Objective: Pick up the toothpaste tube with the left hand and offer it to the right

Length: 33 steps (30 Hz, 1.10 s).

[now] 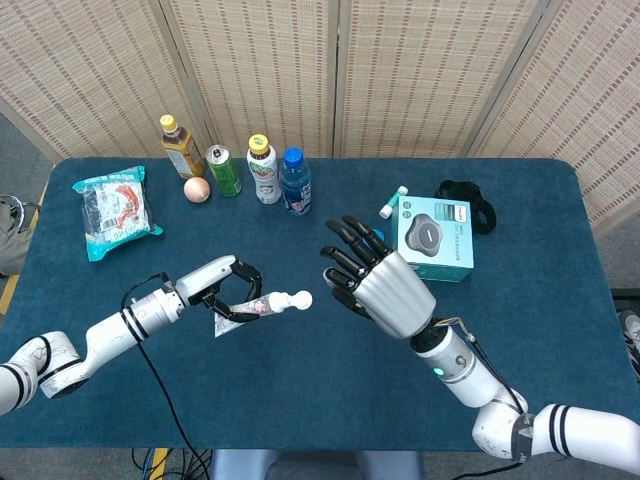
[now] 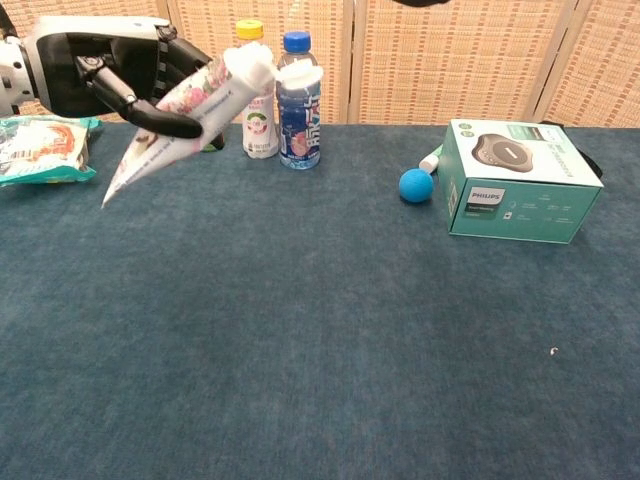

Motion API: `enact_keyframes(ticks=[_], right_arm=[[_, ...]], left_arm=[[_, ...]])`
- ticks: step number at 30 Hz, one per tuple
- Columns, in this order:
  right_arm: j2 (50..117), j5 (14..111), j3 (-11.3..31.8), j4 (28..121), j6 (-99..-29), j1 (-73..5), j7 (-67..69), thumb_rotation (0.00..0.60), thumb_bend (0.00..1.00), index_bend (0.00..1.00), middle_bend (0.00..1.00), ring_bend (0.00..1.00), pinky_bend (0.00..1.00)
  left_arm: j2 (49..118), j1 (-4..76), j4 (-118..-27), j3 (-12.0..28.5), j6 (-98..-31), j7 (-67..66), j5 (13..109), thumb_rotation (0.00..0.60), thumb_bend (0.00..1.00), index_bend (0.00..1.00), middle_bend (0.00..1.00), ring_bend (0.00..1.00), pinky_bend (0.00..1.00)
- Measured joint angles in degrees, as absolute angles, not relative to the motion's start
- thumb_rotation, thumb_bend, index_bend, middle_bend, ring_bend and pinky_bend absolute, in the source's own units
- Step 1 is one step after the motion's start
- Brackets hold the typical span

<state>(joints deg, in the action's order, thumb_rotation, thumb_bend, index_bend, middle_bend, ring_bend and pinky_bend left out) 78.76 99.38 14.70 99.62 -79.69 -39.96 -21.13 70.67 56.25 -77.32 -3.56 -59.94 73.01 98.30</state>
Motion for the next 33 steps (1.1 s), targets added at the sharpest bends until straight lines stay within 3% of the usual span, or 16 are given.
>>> enact_keyframes(ticks=[10,20,28,33], right_arm=[[72.29,97.73,13.44,103.18,-80.64,-35.49,-23.06,0.6,0.17,0.47,0.36,0.12,0.16],[70.77,97.09,12.59,103.27,-81.47,-33.25,-22.16,0.6,0.17,0.47,0.36,0.12,0.16],[70.31,96.89,12.47,103.22,-82.03,-32.17,-21.21,0.6,0.17,0.47,0.36,0.12,0.16],[69.93,96.57,12.48,103.02,-82.66,-31.31,-20.8,0.6,0.17,0.47,0.36,0.12,0.16]], left_arm=[[73.76,55.55,-75.81,-3.46,-52.45,46.3,94.38,0.6,0.34,0.65,0.68,0.46,0.33],[77.18,54.89,-74.63,-2.23,-46.01,27.26,88.36,0.6,0.34,0.62,0.65,0.43,0.33],[78.8,54.13,-73.74,-1.64,-43.72,16.72,85.35,0.6,0.34,0.44,0.46,0.28,0.29],[79.04,53.19,-73.92,-1.37,-43.02,10.82,83.2,0.6,0.34,0.25,0.36,0.21,0.25]])
